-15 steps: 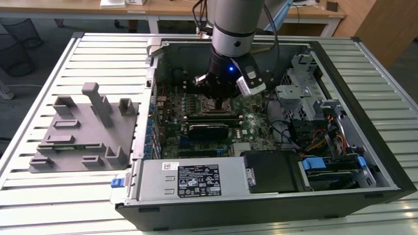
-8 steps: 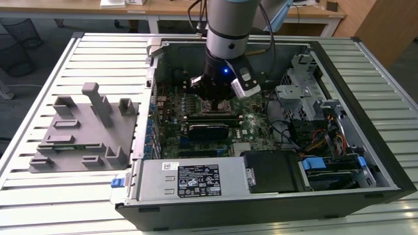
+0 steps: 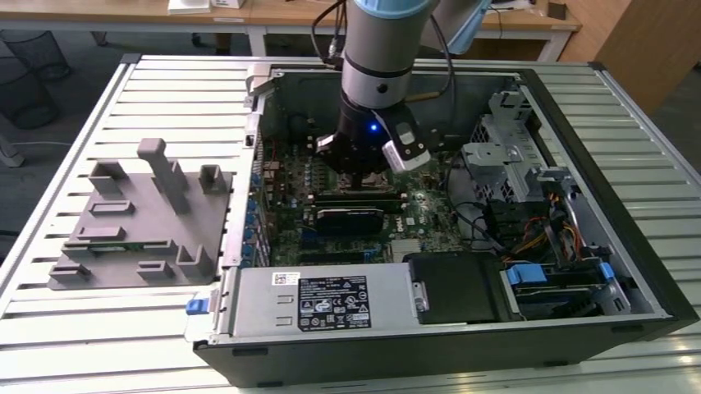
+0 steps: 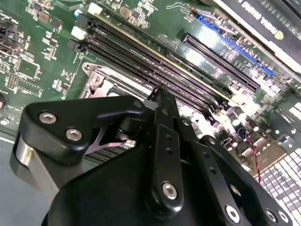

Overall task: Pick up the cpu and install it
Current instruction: 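Install the second cpu locking lever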

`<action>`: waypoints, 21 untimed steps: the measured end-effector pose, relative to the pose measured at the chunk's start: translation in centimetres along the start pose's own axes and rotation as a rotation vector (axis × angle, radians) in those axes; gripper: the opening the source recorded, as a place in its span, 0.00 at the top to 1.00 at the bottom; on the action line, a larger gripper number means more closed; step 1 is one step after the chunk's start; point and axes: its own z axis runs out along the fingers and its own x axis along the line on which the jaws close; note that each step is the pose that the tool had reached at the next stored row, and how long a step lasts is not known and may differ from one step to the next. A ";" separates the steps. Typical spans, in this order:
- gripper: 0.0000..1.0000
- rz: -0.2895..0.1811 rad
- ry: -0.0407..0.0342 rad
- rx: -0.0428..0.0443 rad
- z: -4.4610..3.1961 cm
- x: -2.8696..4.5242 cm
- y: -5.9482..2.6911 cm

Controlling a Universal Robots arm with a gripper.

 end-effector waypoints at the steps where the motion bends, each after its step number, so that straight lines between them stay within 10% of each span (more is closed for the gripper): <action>1: 0.89 0.000 0.0000 -0.0014 0.12 0.04 -0.01; 21: 0.89 -0.002 -0.0006 -0.0275 1.72 1.02 -0.33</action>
